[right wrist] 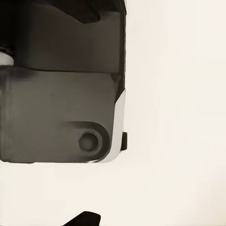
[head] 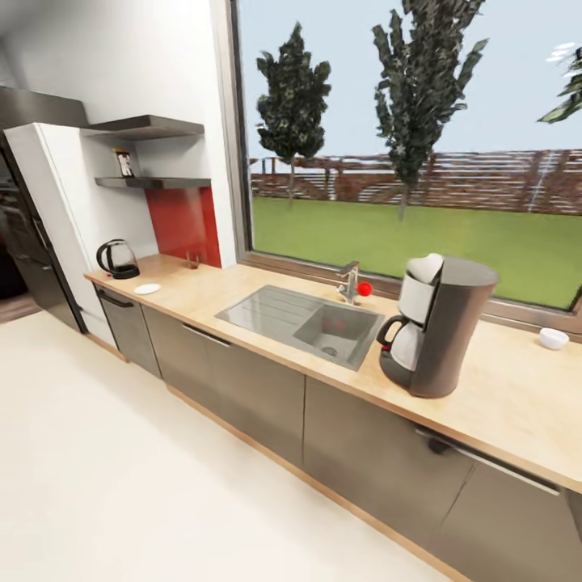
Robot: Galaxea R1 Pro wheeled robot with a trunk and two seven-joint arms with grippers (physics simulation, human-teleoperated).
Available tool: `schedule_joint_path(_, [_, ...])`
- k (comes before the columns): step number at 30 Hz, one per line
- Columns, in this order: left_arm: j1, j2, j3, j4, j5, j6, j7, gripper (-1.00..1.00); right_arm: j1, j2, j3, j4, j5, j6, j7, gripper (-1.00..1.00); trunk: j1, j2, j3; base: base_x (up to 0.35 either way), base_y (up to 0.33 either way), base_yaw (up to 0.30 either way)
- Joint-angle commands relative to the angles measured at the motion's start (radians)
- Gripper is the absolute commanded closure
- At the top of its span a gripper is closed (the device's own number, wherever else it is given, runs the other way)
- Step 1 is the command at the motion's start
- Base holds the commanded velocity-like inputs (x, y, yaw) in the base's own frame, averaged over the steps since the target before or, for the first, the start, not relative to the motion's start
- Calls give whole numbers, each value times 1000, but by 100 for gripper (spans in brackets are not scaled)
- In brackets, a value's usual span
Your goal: Set up a coffee station on the kitchen countertop: keep the coffee maker on the countertop, move the bottle of coffee from the kitchen shelf to the counter next to the coffee maker, place a paper coffee filter on top of the coffee maker, put the saucer next to the coffee maker with the coffee cup on the saucer, and place the electric kettle next to the coffee maker.
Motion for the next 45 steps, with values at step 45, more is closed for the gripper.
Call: schedule_joint_path(45, [-1,-1,-11,-3,51,6,58,-100,-1,-91,-15,113,3,-1,-70,-100,1,-2,-38,226,220,175])
